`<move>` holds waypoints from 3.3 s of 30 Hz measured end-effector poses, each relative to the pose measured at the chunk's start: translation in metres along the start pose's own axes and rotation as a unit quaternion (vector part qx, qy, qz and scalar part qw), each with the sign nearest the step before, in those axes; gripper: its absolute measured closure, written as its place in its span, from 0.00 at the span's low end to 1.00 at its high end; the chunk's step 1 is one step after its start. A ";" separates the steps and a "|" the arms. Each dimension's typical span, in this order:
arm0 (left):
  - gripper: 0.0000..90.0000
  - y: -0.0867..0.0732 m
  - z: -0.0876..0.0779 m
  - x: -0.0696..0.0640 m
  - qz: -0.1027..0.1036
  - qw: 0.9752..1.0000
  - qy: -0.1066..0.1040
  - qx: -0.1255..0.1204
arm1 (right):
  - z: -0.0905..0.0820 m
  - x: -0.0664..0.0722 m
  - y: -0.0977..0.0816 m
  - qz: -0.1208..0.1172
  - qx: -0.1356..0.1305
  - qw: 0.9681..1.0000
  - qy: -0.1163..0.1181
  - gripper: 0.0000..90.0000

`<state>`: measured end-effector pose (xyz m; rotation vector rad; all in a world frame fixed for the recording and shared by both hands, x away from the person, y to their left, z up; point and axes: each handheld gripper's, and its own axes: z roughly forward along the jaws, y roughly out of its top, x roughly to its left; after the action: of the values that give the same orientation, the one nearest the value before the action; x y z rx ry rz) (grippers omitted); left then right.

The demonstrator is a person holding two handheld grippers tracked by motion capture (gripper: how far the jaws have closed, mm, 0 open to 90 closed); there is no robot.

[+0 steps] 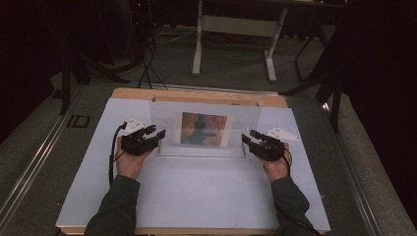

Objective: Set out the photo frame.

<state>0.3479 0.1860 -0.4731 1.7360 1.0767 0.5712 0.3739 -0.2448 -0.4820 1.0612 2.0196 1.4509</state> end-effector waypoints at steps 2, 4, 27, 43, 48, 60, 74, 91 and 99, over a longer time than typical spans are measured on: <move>0.60 -0.001 -0.001 -0.001 -0.002 1.000 0.001 0.000 | -0.002 0.002 -0.001 -0.002 0.000 1.000 -0.001 0.59; 0.60 -0.001 -0.002 -0.002 -0.001 1.000 0.001 0.001 | -0.002 0.002 -0.001 -0.001 0.001 1.000 -0.001 0.59; 0.59 -0.004 -0.006 -0.008 -0.004 1.000 0.001 0.010 | -0.009 0.002 -0.007 -0.012 -0.002 1.000 0.010 0.60; 0.59 -0.006 -0.006 -0.009 -0.008 1.000 0.002 0.005 | -0.009 0.000 -0.008 -0.011 -0.006 1.000 0.014 0.61; 0.59 -0.005 -0.007 -0.011 -0.007 1.000 0.005 0.010 | -0.009 0.000 -0.008 -0.012 -0.006 1.000 0.015 0.61; 0.60 -0.006 -0.008 -0.009 -0.002 1.000 -0.005 0.007 | -0.009 -0.001 -0.009 -0.012 -0.007 1.000 0.014 0.60; 0.49 -0.008 -0.011 0.000 -0.022 1.000 -0.012 0.001 | -0.011 -0.002 -0.006 -0.020 0.000 1.000 0.019 0.47; 0.50 -0.008 -0.029 0.014 -0.035 0.999 -0.036 -0.006 | -0.032 -0.021 0.002 -0.016 0.000 0.998 0.060 0.39; 0.49 -0.010 -0.039 0.026 -0.050 0.998 -0.019 -0.013 | -0.038 -0.029 0.001 -0.017 0.010 0.998 0.064 0.43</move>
<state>0.3269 0.2286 -0.4685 1.6543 1.1169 0.4854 0.3644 -0.2905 -0.4699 0.9604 2.1350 1.5192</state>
